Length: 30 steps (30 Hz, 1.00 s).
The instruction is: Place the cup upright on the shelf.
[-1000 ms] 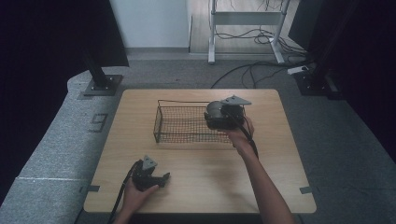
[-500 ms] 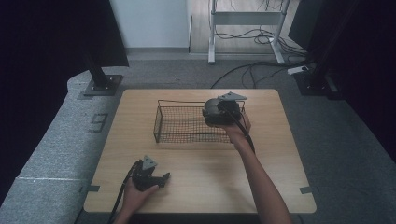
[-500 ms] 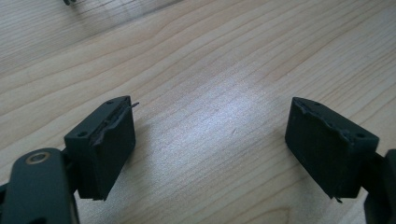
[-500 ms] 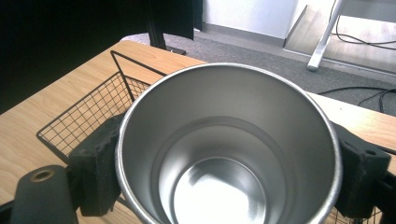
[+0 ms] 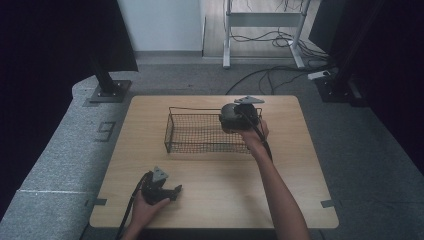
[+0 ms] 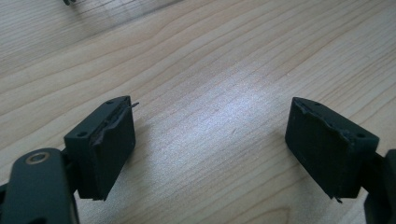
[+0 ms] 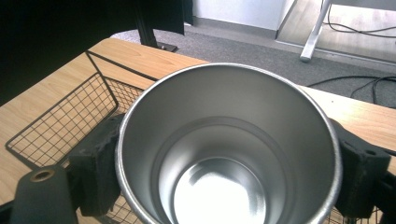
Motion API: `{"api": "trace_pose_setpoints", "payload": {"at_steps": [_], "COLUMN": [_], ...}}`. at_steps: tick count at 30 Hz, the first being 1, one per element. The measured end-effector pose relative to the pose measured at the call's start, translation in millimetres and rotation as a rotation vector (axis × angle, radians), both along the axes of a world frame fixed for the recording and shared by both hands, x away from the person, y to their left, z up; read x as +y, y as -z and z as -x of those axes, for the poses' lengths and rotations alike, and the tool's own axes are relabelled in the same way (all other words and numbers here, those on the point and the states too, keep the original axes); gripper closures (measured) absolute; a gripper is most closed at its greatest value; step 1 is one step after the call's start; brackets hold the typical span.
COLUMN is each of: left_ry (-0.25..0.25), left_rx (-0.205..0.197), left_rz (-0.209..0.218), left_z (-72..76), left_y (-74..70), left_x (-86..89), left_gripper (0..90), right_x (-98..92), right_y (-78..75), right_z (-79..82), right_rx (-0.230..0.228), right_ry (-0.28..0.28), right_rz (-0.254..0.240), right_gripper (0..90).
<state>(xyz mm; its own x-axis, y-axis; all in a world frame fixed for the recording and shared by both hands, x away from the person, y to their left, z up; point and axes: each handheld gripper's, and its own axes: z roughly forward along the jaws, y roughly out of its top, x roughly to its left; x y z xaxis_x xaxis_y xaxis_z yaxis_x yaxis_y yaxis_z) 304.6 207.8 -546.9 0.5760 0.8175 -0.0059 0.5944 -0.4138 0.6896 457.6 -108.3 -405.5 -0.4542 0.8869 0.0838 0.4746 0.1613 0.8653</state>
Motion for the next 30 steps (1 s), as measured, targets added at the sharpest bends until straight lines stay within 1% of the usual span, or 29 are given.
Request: {"api": "trace_pose_setpoints", "payload": {"at_steps": [13, 20, 28, 30], "left_ry": [0.000, 0.000, -0.001, 0.000], "left_rx": [0.002, 0.002, 0.002, 0.002], "left_rz": [0.000, 0.001, 0.001, 0.001], "left_z": [0.1, 0.1, 0.1, 0.1], "left_y": [-0.1, -0.1, 0.0, 0.0], "left_x": [0.0, 0.0, -0.1, 0.0], "left_gripper": [16.0, 16.0, 16.0, 16.0], "right_x": [-1.2, 0.6, 3.8, 4.3], "right_y": [11.2, 25.2, 39.3, 42.5], "right_z": [-12.3, -19.5, -25.9, -26.9], "right_rx": [0.026, 0.052, 0.086, 0.089], "right_ry": [0.022, 0.033, 0.040, 0.041], "right_rz": [0.003, -0.006, 0.003, 0.003], "right_gripper": [14.0, 14.0, 13.9, 13.9]}}
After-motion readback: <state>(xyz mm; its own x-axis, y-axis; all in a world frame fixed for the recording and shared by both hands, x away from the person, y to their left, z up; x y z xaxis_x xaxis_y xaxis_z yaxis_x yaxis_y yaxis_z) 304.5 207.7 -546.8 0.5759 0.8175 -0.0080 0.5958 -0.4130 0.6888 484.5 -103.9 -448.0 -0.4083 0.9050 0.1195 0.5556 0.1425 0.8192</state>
